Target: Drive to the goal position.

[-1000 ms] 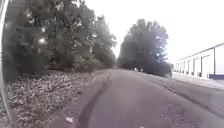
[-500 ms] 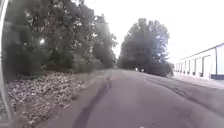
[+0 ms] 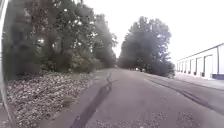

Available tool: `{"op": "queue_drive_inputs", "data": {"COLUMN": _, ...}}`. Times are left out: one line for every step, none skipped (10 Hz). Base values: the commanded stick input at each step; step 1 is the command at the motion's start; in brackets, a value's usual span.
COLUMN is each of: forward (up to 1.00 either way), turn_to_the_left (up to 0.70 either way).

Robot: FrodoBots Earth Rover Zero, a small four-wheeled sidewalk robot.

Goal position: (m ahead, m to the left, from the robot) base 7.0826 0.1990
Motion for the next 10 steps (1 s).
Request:
{"op": "queue_drive_inputs", "data": {"forward": 0.7, "turn_to_the_left": 0.01}}
{"op": "queue_drive_inputs", "data": {"forward": 0.7, "turn_to_the_left": 0.01}}
{"op": "queue_drive_inputs", "data": {"forward": 0.7, "turn_to_the_left": 0.01}}
{"op": "queue_drive_inputs", "data": {"forward": 0.7, "turn_to_the_left": 0.01}}
{"op": "queue_drive_inputs", "data": {"forward": 0.7, "turn_to_the_left": 0.01}}
{"op": "queue_drive_inputs", "data": {"forward": 0.7, "turn_to_the_left": 0.01}}
{"op": "queue_drive_inputs", "data": {"forward": 0.7, "turn_to_the_left": 0.01}}
{"op": "queue_drive_inputs", "data": {"forward": 0.7, "turn_to_the_left": 0.01}}
{"op": "queue_drive_inputs", "data": {"forward": 0.7, "turn_to_the_left": 0.01}}
{"op": "queue_drive_inputs", "data": {"forward": 0.7, "turn_to_the_left": 0.01}}
